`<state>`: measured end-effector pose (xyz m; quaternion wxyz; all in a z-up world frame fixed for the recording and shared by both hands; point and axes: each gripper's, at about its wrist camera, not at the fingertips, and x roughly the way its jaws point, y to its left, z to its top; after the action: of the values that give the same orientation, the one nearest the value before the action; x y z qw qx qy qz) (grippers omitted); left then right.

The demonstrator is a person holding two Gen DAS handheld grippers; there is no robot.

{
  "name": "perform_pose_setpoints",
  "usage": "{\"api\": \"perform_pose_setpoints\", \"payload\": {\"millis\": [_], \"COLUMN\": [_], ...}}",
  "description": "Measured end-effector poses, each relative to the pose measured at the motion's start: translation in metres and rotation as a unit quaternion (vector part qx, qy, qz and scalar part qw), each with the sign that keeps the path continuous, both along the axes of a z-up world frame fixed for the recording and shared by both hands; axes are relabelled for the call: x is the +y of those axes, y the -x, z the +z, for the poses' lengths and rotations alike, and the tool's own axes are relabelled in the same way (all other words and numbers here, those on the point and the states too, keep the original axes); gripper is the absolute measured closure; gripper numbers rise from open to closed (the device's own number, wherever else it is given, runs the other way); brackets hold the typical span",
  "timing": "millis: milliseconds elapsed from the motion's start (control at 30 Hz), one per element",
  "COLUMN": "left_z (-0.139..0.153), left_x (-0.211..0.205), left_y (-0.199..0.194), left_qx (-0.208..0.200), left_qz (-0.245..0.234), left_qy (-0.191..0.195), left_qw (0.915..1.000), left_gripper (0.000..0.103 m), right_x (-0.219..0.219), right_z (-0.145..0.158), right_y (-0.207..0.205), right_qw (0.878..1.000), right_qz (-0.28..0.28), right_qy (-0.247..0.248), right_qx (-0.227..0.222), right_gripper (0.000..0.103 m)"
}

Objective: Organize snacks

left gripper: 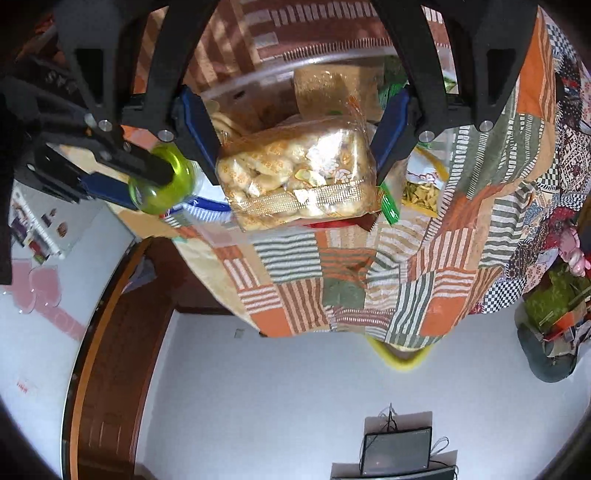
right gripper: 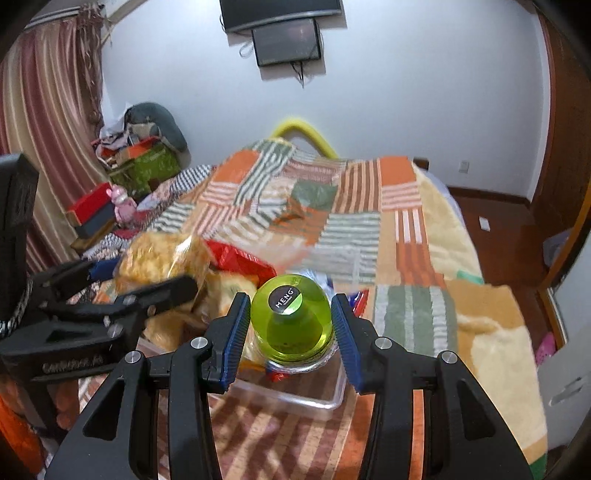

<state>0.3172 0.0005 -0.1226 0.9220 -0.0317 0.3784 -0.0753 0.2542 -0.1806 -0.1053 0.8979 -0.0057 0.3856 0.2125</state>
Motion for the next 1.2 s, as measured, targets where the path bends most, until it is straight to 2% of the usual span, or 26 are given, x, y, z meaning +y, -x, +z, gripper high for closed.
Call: {"api": "perform_pose_setpoints", "payload": {"millis": [267, 433, 567, 667, 933, 1200], "left_z": [-0.017, -0.018, -0.015, -0.008, 0.036, 0.099], "left_x": [-0.006, -0.004, 0.002, 0.001, 0.006, 0.01], "left_y": [-0.001, 0.005, 0.013, 0.023, 0.067, 0.132], "left_qx": [0.006, 0.015, 0.019, 0.013, -0.053, -0.151], "left_qz": [-0.011, -0.014, -0.016, -0.014, 0.002, 0.028], "left_qy": [-0.029, -0.023, 0.0, 0.001, -0.003, -0.007], "left_qw": [0.9995, 0.9995, 0.9997, 0.9998, 0.9986, 0.988], "left_gripper": [0.026, 0.022, 0.021, 0.021, 0.021, 0.021], "right_x": [0.001, 0.004, 0.001, -0.001, -0.01, -0.016], "right_z": [-0.014, -0.013, -0.003, 0.009, 0.048, 0.102], "right_y": [0.003, 0.006, 0.012, 0.019, 0.043, 0.084], "right_qw": [1.0, 0.999, 1.0, 1.0, 0.999, 0.994], "right_qz": [0.005, 0.01, 0.015, 0.018, 0.013, 0.01], "right_qy": [0.016, 0.025, 0.019, 0.014, -0.007, -0.038], "right_qx": [0.019, 0.024, 0.017, 0.005, -0.037, -0.1], "right_gripper": [0.061, 0.061, 0.061, 0.06, 0.06, 0.06]}}
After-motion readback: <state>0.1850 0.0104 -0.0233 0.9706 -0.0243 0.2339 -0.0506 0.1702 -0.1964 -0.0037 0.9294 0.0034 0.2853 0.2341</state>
